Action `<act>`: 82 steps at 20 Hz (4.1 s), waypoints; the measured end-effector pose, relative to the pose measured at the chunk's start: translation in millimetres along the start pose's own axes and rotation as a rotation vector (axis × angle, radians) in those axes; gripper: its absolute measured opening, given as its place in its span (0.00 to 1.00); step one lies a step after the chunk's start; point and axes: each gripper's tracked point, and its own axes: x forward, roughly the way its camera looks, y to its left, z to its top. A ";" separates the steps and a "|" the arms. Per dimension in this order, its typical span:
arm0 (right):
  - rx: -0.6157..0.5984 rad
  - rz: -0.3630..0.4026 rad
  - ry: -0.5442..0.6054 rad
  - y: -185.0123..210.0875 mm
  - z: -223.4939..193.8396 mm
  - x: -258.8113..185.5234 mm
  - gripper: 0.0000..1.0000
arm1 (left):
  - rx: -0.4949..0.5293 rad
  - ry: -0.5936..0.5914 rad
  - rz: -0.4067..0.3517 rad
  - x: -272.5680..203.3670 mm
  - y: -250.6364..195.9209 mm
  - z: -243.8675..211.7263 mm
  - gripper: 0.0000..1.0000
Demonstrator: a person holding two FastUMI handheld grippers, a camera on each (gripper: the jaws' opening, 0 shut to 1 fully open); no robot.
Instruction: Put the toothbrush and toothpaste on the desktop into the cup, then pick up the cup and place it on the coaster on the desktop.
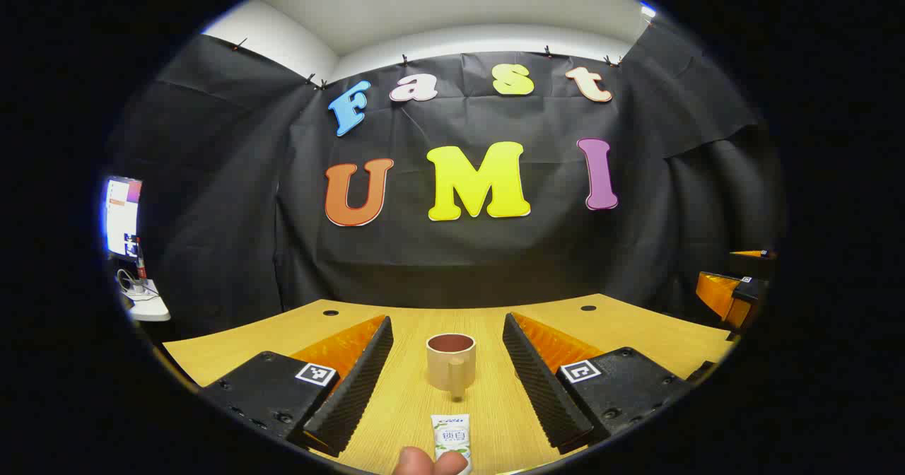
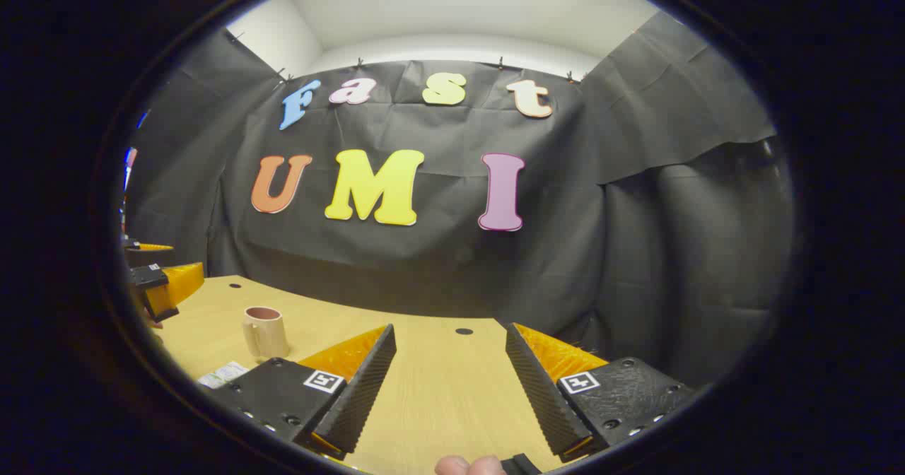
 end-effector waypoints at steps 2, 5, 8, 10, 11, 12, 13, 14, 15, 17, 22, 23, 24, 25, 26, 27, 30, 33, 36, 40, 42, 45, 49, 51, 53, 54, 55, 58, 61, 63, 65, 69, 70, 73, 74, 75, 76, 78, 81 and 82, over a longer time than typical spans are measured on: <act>0.015 -0.010 -0.005 -3.3 0.1 1.5 0.95 | 0.007 -0.005 -0.010 1.2 -2.0 2.1 0.99; 0.011 -0.024 -0.009 -7.1 4.6 1.5 0.94 | 0.006 -0.006 -0.018 4.8 -6.0 4.6 0.99; 0.017 -0.034 -0.015 -7.5 6.9 1.8 0.94 | 0.004 -0.003 -0.029 6.2 -8.5 5.3 0.99; 0.024 -0.032 -0.007 -5.6 4.1 2.2 0.95 | 0.001 0.010 -0.029 6.6 -7.7 0.9 0.99; 0.028 -0.028 -0.002 -3.8 2.9 2.4 0.94 | -0.005 0.017 -0.027 6.9 -6.1 -1.6 0.99; 0.030 -0.028 0.004 -2.3 1.1 2.9 0.94 | -0.010 0.024 -0.028 7.6 -5.9 -2.7 0.99; 0.029 -0.027 0.009 -1.4 0.1 2.7 0.96 | -0.013 0.030 -0.026 7.8 -3.4 -4.0 0.99; 0.024 -0.026 0.011 -0.1 -1.1 2.3 0.96 | -0.014 0.036 -0.022 7.5 -1.5 -5.4 0.99; 0.017 -0.022 0.010 1.8 -0.3 1.3 0.94 | -0.017 0.038 -0.021 7.0 -0.3 -5.7 0.99; 0.011 -0.013 0.008 6.9 0.7 -1.4 0.94 | -0.023 0.050 -0.021 5.6 -0.1 -7.0 0.99; 0.042 0.031 0.006 20.4 2.2 -2.8 0.94 | -0.012 0.068 -0.028 1.4 -0.4 -8.1 0.99; 0.042 0.036 0.005 22.4 2.6 -3.0 0.94 | -0.006 0.073 -0.032 0.3 -1.0 -8.1 0.99; 0.044 0.040 0.007 24.8 1.8 -4.4 0.94 | -0.001 0.081 -0.036 -0.7 -1.1 -9.1 0.99; 0.050 0.046 0.011 27.1 1.3 -6.3 0.94 | 0.002 0.092 -0.039 -1.6 -1.3 -10.8 0.99; 0.057 0.055 0.019 30.2 -2.1 -6.7 0.94 | 0.000 0.104 -0.045 -3.4 -1.5 -14.3 0.99; 0.061 0.069 0.030 34.2 -4.5 -7.9 0.94 | -0.006 0.116 -0.053 -4.8 -2.4 -16.7 0.99; 0.040 0.086 0.047 37.8 -11.5 -11.4 0.94 | -0.008 0.149 -0.052 -8.5 0.1 -22.2 0.99; 0.051 0.096 0.062 39.9 -16.5 -16.7 0.94 | -0.002 0.194 -0.057 -13.3 -0.2 -32.6 0.99; 0.054 0.113 0.086 46.4 -27.7 -19.6 0.94 | 0.014 0.296 -0.067 -19.7 0.6 -56.1 0.99; 0.066 0.131 0.140 52.2 -49.6 -21.7 0.94 | 0.008 0.452 -0.065 -28.2 0.5 -98.1 0.99; 0.065 0.144 0.175 55.6 -62.8 -24.7 0.94 | -0.012 0.545 -0.079 -32.2 -4.1 -121.4 0.99; 0.043 0.146 0.200 54.4 -75.9 -29.5 0.95 | -0.065 0.664 -0.110 -36.9 -14.7 -151.0 1.00; 0.073 0.140 0.223 47.4 -81.8 -29.3 0.95 | -0.083 0.769 -0.095 -32.9 -8.8 -175.5 1.00; 0.082 0.130 0.229 42.9 -83.5 -27.3 0.96 | -0.090 0.803 -0.087 -33.7 -7.0 -187.1 1.00; 0.083 0.125 0.232 42.5 -85.0 -27.4 0.95 | -0.098 0.832 -0.085 -33.2 -9.1 -190.5 1.00; 0.083 0.125 0.235 42.6 -86.9 -27.9 0.96 | -0.092 0.844 -0.087 -32.7 -8.8 -191.8 1.00; 0.083 0.127 0.239 43.3 -88.0 -28.2 0.96 | -0.075 0.851 -0.089 -33.0 -9.0 -192.6 0.99; 0.098 0.137 0.256 47.4 -94.0 -27.9 0.95 | -0.030 0.855 -0.099 -35.3 -8.2 -195.7 0.93; 0.101 0.138 0.265 48.1 -96.9 -27.2 0.95 | -0.012 0.864 -0.092 -33.3 -4.9 -196.9 0.83; 0.105 0.136 0.264 47.3 -96.3 -26.1 0.95 | -0.003 0.868 -0.093 -35.1 -8.7 -197.1 0.77; 0.110 0.137 0.263 50.3 -96.6 -23.6 0.96 | 0.008 0.878 -0.088 -37.2 -8.2 -198.5 0.67; 0.108 0.157 0.264 61.2 -97.3 -24.3 0.92 | -0.028 0.865 -0.081 -32.5 -7.2 -195.7 0.49; 0.110 0.169 0.264 64.2 -98.0 -25.8 0.92 | -0.051 0.856 -0.081 -31.9 -7.3 -195.4 0.48; 0.121 0.182 0.273 67.7 -100.0 -23.6 0.92 | -0.112 0.838 -0.080 -32.3 -7.3 -192.1 0.48; 0.126 0.182 0.275 68.4 -101.2 -21.9 0.92 | -0.116 0.827 -0.079 -32.5 -6.2 -189.8 0.42; 0.129 0.181 0.277 69.4 -101.0 -20.7 0.92 | -0.112 0.812 -0.078 -31.6 -5.7 -185.0 0.42; 0.132 0.182 0.283 71.4 -102.1 -20.7 0.93 | -0.106 0.793 -0.078 -30.4 -4.5 -179.5 0.42; 0.125 0.198 0.299 79.5 -105.9 -20.6 0.94 | -0.101 0.759 -0.086 -29.2 -3.9 -166.7 0.46; 0.111 0.230 0.369 95.0 -124.2 -17.5 0.92 | -0.106 0.706 -0.098 -27.6 -4.5 -147.4 0.41; 0.112 0.241 0.397 101.8 -130.1 -17.3 0.92 | -0.106 0.686 -0.097 -26.7 -3.3 -140.3 0.41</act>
